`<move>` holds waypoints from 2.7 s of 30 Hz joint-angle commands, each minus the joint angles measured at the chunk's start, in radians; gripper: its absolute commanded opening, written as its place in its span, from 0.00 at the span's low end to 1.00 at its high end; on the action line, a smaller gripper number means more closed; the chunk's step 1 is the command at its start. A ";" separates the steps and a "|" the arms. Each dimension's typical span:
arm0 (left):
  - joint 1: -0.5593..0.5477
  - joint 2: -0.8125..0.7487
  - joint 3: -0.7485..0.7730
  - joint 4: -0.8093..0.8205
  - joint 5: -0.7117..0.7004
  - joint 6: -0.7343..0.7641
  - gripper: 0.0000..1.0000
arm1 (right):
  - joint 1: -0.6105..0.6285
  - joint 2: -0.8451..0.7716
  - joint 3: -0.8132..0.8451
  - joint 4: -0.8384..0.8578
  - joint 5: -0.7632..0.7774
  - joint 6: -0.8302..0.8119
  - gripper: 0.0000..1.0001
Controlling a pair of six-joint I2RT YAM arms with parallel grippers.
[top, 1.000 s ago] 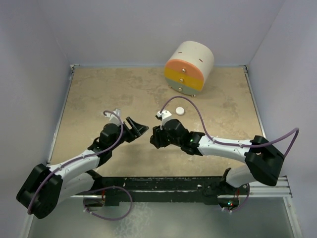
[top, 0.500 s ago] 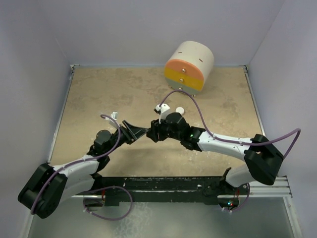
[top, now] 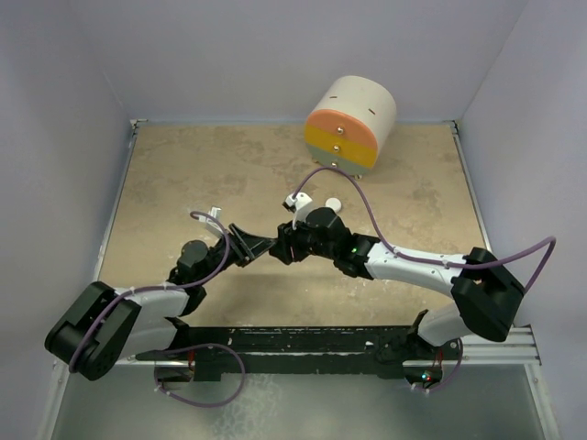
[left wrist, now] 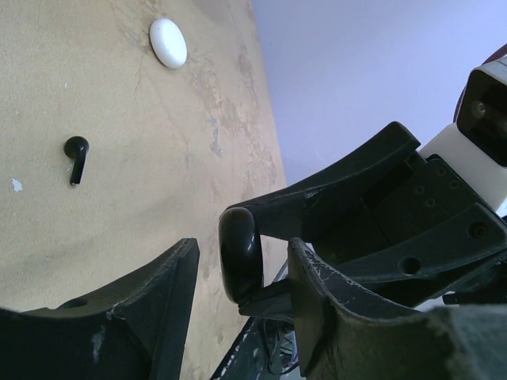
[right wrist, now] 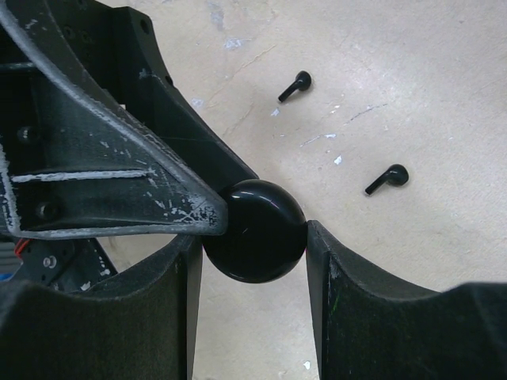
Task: Insert the wireless bluetooth earbuds into the charging case
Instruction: Pick up the charging case at the center of the board, then open the charging case, then pick up the earbud from the center of the board.
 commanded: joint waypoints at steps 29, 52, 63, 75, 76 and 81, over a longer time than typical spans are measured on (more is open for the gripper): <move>0.006 -0.022 0.095 -0.111 -0.063 0.043 0.00 | -0.093 -0.133 -0.010 0.063 -0.044 0.005 0.68; 0.016 0.026 0.183 -0.163 -0.089 0.038 0.00 | -0.160 -0.078 -0.047 0.061 -0.042 0.041 0.75; 0.016 0.003 0.182 -0.150 -0.091 0.006 0.00 | -0.160 0.073 -0.033 0.160 -0.057 0.050 0.75; 0.133 -0.050 0.174 -0.186 -0.094 -0.030 0.00 | -0.162 0.125 -0.014 0.205 -0.031 0.067 0.75; 0.153 -0.050 0.176 -0.188 -0.086 -0.031 0.00 | -0.162 0.123 -0.012 0.203 -0.028 0.067 0.75; 0.248 -0.029 0.167 -0.167 -0.024 -0.050 0.00 | -0.162 0.131 0.019 0.159 0.024 0.050 0.74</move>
